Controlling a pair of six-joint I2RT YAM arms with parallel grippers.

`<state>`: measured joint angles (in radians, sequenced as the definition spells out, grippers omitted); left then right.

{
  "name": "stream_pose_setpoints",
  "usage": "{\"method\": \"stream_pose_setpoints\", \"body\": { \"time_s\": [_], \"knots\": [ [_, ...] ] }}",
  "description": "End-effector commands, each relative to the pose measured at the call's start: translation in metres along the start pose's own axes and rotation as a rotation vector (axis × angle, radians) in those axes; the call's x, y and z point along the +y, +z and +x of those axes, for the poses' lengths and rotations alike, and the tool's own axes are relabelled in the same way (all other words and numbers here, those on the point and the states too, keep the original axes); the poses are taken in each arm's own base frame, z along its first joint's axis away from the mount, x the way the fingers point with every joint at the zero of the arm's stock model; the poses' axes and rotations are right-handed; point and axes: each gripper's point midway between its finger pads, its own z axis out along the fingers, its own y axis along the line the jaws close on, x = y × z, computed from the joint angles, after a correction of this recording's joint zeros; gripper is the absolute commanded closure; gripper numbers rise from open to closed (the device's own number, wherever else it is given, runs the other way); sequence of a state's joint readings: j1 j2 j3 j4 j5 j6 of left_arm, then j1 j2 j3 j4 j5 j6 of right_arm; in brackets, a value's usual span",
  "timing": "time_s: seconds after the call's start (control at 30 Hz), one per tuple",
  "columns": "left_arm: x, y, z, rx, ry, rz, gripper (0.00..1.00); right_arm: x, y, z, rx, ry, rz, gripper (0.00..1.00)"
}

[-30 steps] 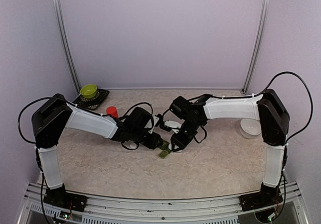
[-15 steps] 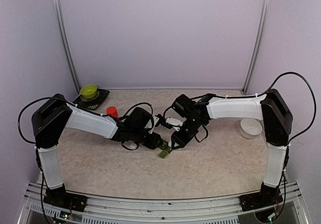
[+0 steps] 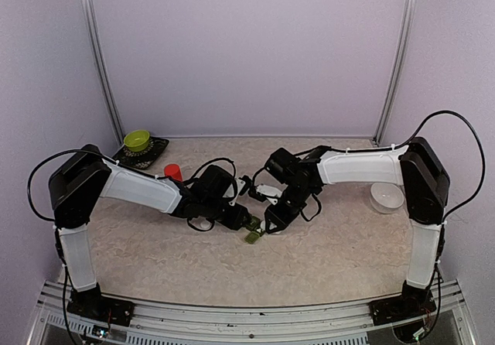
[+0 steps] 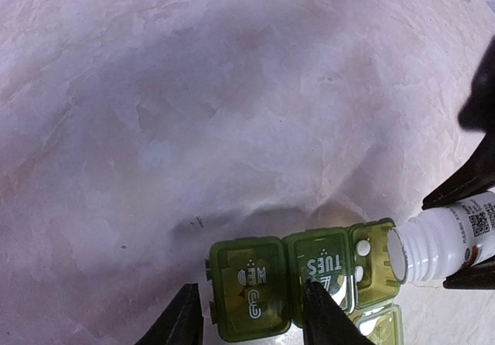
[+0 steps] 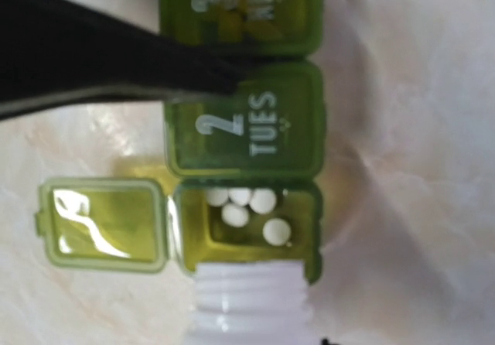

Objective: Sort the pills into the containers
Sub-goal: Pour the pill into the compartment of the pill container.

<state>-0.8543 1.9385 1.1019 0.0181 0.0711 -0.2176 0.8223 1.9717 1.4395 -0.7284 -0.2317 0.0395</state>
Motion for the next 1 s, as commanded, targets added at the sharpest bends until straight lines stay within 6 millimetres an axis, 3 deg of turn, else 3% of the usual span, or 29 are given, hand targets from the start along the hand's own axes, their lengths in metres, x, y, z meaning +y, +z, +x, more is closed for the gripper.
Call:
{"method": "stream_pose_setpoints", "body": {
  "time_s": [0.0, 0.37, 0.97],
  "knots": [
    [-0.002, -0.008, -0.004, -0.013, 0.013, 0.002, 0.57, -0.001, 0.003, 0.003, 0.026, -0.003, -0.009, 1.0],
    [-0.002, -0.009, -0.009, -0.018, 0.014, -0.001, 0.56, 0.005, -0.008, -0.011, -0.071, -0.015, -0.023, 1.0],
    [-0.002, -0.011, -0.014, -0.02, 0.015, -0.004, 0.56, 0.004, -0.017, -0.004, -0.237, -0.035, -0.003, 1.0]
  ]
}}
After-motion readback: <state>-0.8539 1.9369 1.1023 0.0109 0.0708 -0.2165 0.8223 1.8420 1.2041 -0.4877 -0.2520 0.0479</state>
